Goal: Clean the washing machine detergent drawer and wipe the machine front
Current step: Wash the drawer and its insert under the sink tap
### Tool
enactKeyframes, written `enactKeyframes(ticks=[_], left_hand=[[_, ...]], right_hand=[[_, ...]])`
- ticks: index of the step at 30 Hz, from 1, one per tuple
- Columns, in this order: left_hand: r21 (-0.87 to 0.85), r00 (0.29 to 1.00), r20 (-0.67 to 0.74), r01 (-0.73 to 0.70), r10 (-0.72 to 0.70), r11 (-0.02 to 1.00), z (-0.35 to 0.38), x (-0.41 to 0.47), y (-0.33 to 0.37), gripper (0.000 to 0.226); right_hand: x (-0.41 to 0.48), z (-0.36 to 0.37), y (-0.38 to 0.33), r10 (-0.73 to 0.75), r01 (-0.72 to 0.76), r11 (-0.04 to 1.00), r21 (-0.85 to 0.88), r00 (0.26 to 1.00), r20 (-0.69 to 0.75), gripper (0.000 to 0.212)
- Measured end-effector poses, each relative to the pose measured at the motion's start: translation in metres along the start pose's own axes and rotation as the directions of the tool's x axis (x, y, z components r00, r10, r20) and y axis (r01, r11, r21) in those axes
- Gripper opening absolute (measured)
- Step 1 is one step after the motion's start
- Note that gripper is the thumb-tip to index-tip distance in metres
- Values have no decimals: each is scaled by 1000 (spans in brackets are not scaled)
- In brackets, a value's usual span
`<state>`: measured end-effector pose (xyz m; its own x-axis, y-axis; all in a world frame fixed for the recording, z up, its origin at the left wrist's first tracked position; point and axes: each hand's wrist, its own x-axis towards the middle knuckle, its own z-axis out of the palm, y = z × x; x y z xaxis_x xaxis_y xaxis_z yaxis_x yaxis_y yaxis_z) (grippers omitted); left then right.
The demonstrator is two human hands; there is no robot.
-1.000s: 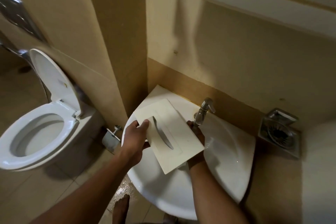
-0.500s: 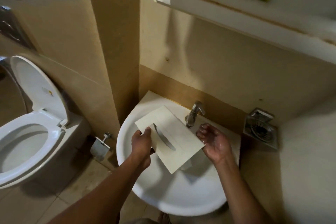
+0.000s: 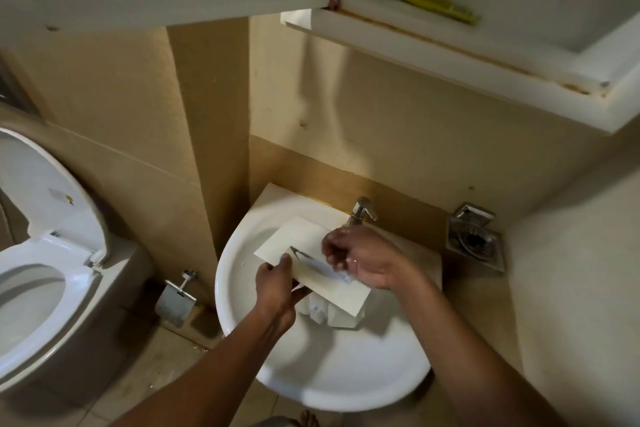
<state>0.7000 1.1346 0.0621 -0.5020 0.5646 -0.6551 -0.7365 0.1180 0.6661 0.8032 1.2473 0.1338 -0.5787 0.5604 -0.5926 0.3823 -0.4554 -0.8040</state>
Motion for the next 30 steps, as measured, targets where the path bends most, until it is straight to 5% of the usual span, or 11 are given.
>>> enactKeyframes(ticks=[2, 5, 9, 11, 14, 16, 17, 19, 21, 30], left_hand=[[19, 1000, 20, -11, 11, 1000, 6, -3, 2, 24], [56, 1000, 21, -2, 1, 998, 11, -3, 2, 24], [101, 1000, 16, 16, -17, 995, 23, -9, 3, 20], [108, 999, -25, 26, -24, 994, 29, -11, 4, 21], [89, 997, -67, 48, -42, 995, 29, -7, 9, 26], [84, 996, -66, 65, -59, 994, 29, -3, 17, 28], [83, 996, -65, 73, -67, 994, 29, -4, 21, 28], [75, 996, -58, 78, -74, 994, 33, -5, 28, 27], [61, 996, -28, 81, -79, 995, 38, -8, 35, 24], [231, 996, 88, -23, 2, 973, 47, -23, 33, 27]], right_hand=[[6, 19, 14, -154, 81, 872, -482, 982, -114, 21], [9, 27, 28, -337, 53, 446, -894, 935, -112, 26], [-2, 30, 36, -382, 106, 155, -982, 923, 39, 33], [-9, 35, 38, -410, 226, 135, -965, 899, 154, 35], [-11, 23, 39, -628, 352, 52, -935, 739, 244, 33], [-8, 5, 41, -769, 294, 87, -952, 627, 124, 38], [-6, -7, 40, -759, 222, 151, -963, 650, 31, 50], [-2, -27, 37, -540, 53, 319, -946, 831, -135, 86], [0, -41, 33, -310, -34, 473, -881, 929, -202, 107], [-17, -54, 25, -216, -85, 642, -762, 934, -286, 100]])
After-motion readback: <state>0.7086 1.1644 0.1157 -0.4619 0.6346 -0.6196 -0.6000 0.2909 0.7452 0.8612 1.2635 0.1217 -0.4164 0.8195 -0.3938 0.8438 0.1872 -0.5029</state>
